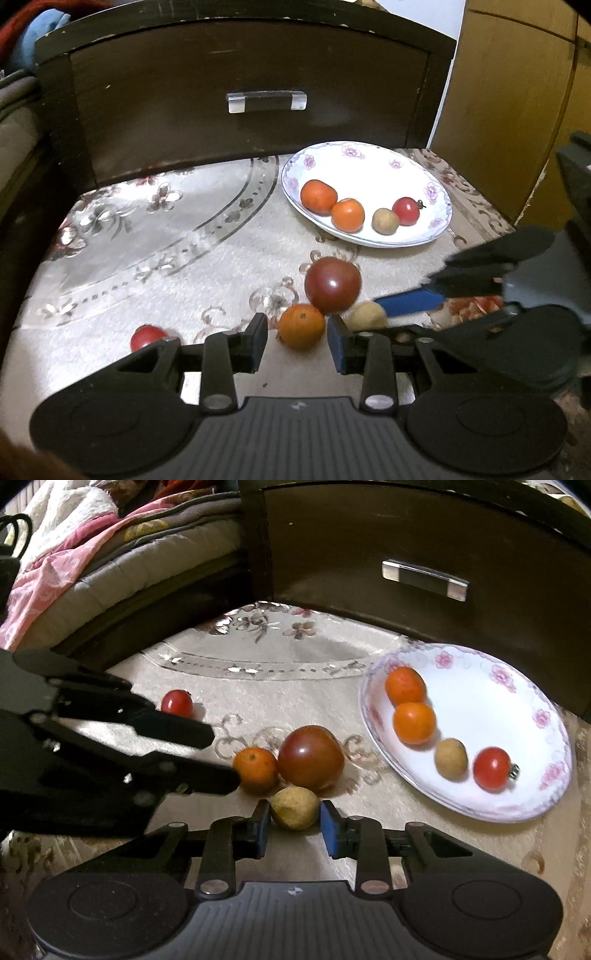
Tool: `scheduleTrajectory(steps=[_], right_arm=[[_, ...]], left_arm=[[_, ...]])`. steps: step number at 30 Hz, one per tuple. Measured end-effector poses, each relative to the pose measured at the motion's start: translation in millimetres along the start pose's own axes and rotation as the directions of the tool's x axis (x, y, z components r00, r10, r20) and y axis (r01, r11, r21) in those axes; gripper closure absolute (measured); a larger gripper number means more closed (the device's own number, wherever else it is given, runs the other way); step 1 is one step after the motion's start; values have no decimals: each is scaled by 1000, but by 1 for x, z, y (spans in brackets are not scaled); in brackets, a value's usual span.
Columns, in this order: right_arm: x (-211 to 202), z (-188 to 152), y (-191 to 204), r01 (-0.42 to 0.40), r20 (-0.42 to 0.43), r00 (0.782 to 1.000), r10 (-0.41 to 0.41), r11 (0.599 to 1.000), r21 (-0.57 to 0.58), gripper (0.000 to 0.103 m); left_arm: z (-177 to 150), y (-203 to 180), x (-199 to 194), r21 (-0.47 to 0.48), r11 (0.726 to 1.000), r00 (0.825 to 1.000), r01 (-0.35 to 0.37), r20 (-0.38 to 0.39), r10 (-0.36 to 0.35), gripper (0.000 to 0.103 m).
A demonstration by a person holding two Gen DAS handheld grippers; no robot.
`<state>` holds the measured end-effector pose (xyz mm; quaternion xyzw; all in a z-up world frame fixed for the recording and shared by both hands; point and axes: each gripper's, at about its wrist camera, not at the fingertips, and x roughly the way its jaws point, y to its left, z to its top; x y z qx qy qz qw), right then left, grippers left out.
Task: Organize fruits
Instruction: 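Grasp an orange with the left gripper while the right gripper grasps a brown fruit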
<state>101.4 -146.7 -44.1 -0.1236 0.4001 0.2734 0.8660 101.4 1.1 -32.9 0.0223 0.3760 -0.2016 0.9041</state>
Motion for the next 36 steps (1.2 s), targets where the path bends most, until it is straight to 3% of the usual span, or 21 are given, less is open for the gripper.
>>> scheduleTrajectory(steps=[9,15,21,36], right_arm=[[-17,-7,-14,-8,-35,999,11,997,83,79],[-25,-9,-9,8,-49,999,-4,997,75,79],[-32,-19,-11,42,-62,997,-38,996,80,79],[-38,-29,-10,77,-72,995,-71,994,75,79]], left_arm=[[-1,-8,20,26,999,1000,-20,-14,20,60],[-2,-9,24,25,999,999,-38,-21,39,63],[-4,-14,19,17,1000,999,-17,-37,17,64],[-15,-45,6,98,993,995,68,-83,-59,64]])
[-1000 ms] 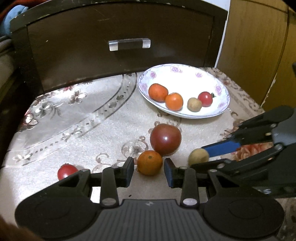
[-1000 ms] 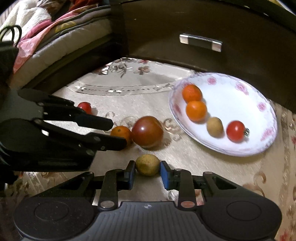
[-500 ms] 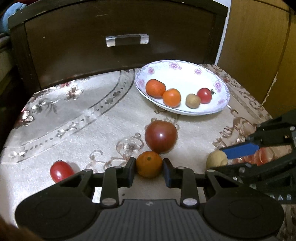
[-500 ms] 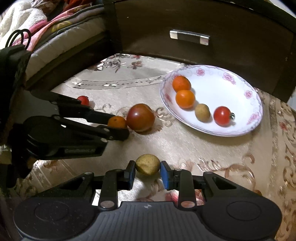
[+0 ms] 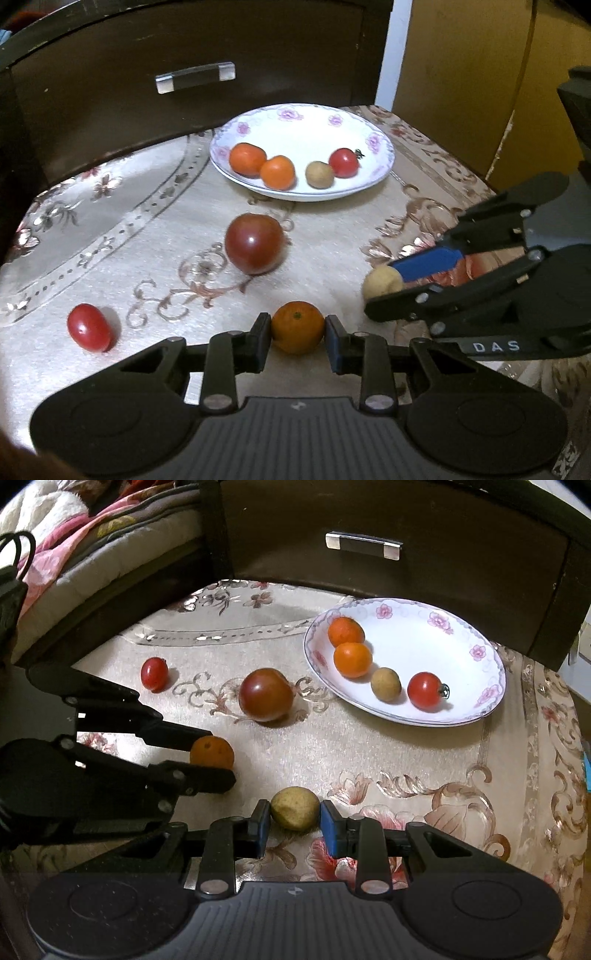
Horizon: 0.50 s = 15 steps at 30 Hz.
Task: Organize fruits
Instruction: 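Grasp an orange with the left gripper while the right gripper grasps a brown fruit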
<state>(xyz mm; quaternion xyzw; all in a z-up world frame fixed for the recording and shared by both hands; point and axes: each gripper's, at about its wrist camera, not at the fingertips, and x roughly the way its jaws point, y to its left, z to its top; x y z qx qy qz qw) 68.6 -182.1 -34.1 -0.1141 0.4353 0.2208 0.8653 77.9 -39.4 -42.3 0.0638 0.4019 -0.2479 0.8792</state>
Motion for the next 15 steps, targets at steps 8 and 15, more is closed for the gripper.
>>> scheduleTrajectory(steps=[8,15], right_arm=[[1,1,3,2,6,1000,-2,1000,-28,77],[2,1,4,1,7,1000,-1,999,-39,75]], left_arm=[[-2,-1,3,22,1000,1000,-6,-5,7,63],[-2,-1,2,23,1000,1000,-8,-6,8,63]])
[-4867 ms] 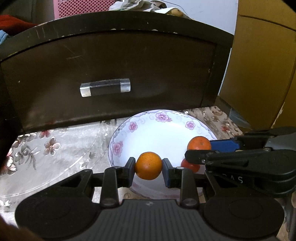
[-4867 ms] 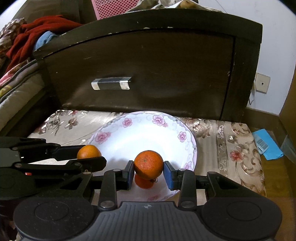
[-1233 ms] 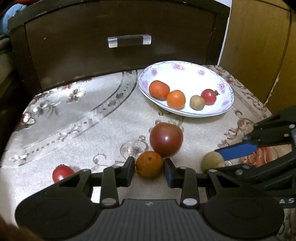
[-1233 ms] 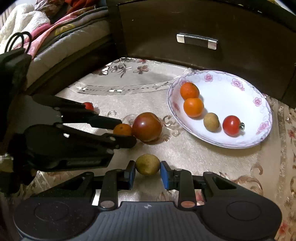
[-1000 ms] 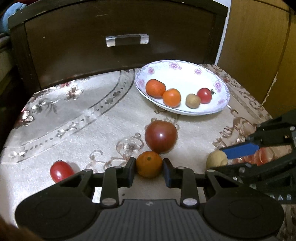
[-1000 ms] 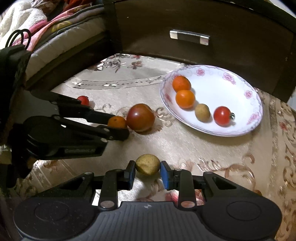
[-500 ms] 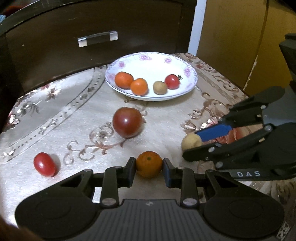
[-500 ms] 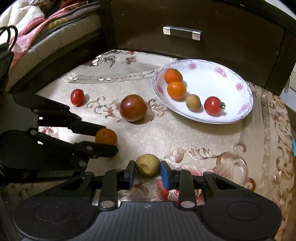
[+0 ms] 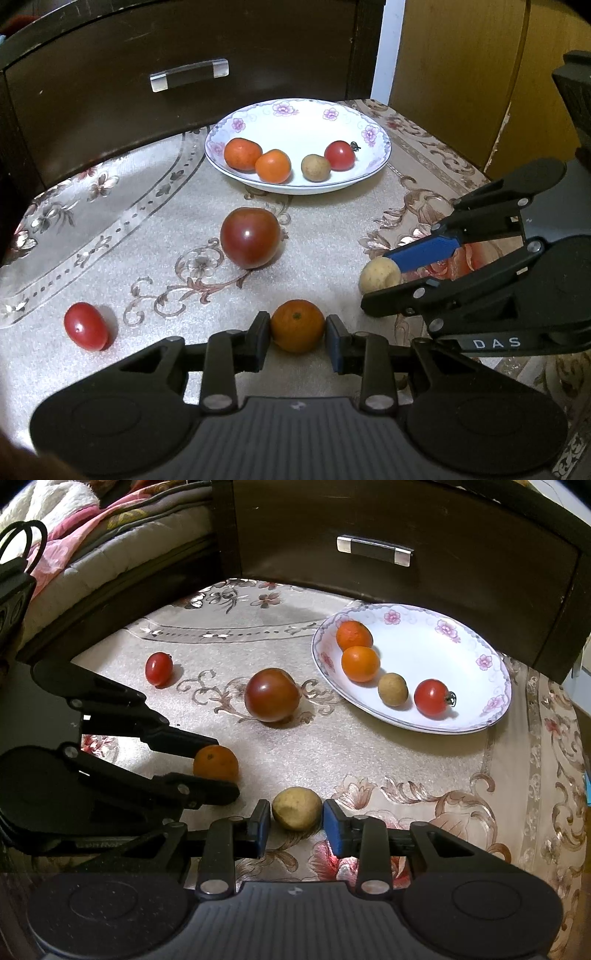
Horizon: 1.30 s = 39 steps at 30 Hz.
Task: Organize fruits
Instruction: 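Grasp an orange with the left gripper while the right gripper grasps a brown fruit, then carry the orange and brown fruit over the white bowl and open both grippers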
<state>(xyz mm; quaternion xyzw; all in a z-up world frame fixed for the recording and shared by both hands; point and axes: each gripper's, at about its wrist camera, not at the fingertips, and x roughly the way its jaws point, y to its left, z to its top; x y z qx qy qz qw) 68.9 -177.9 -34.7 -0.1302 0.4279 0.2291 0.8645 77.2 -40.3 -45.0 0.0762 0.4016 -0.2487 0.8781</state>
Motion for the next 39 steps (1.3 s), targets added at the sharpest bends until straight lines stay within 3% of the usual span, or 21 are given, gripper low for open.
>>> scheduleTrajectory(steps=[22,39], right_arm=[[-11,1,-5,-5,28,1000,4,999,32,79],[-34,30,-46,47,152,986,-67,989,137,79]], left_arm=[[13,-3,-9,-36,999,999,-19,28,20,64],[75,-4,-3,-38,998,989,-60,137,64,65]])
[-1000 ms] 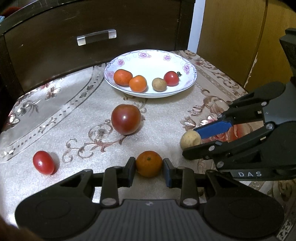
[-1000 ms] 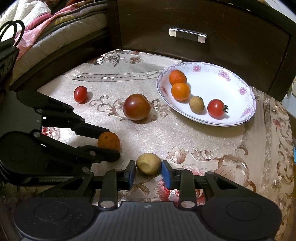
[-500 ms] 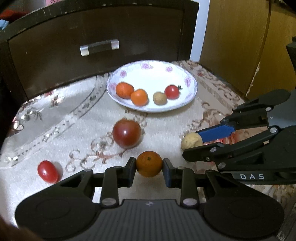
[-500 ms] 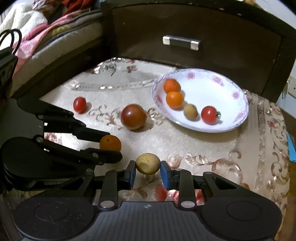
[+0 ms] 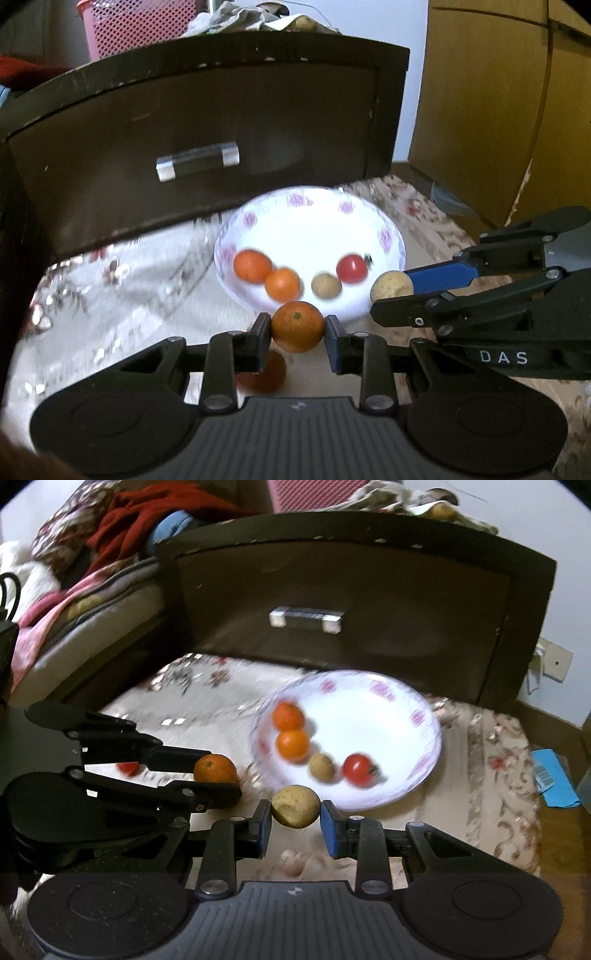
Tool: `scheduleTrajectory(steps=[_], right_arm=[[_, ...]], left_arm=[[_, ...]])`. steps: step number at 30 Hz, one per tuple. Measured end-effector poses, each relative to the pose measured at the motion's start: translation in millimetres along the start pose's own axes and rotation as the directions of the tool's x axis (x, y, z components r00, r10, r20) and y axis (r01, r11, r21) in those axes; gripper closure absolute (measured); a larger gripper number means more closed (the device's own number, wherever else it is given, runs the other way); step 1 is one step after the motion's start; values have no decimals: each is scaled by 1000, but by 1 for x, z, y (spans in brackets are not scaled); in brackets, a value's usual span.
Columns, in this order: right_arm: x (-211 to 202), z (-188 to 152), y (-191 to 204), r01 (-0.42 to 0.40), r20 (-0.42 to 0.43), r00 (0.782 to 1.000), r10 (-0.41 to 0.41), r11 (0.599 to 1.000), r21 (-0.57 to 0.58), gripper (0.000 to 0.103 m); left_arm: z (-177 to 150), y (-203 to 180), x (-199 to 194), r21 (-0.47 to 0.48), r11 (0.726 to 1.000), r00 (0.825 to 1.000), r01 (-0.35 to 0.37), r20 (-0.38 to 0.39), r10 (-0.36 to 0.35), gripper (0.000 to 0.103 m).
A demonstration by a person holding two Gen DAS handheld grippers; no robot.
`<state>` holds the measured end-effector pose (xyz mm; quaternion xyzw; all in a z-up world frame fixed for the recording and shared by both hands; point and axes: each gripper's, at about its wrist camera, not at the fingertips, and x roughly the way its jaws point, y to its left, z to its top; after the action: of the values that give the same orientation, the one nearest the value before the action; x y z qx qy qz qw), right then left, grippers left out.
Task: Organize fruits
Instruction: 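Carry the orange and brown fruit over the white bowl and open both grippers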
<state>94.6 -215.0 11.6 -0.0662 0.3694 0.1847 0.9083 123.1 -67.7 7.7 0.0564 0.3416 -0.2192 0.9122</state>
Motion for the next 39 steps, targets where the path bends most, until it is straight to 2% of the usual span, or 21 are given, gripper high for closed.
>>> scheduleTrajectory(steps=[15,39], right_arm=[[19,26,-34,53,33,998,-55,998,42,79],[48,33,-54,52,17,998,-54,995,79,77]], left_arm=[[34,-1,41,12,1000,1000,-19,11,19,65],[39,5,69,9,999,999,-47,-10,47,66]])
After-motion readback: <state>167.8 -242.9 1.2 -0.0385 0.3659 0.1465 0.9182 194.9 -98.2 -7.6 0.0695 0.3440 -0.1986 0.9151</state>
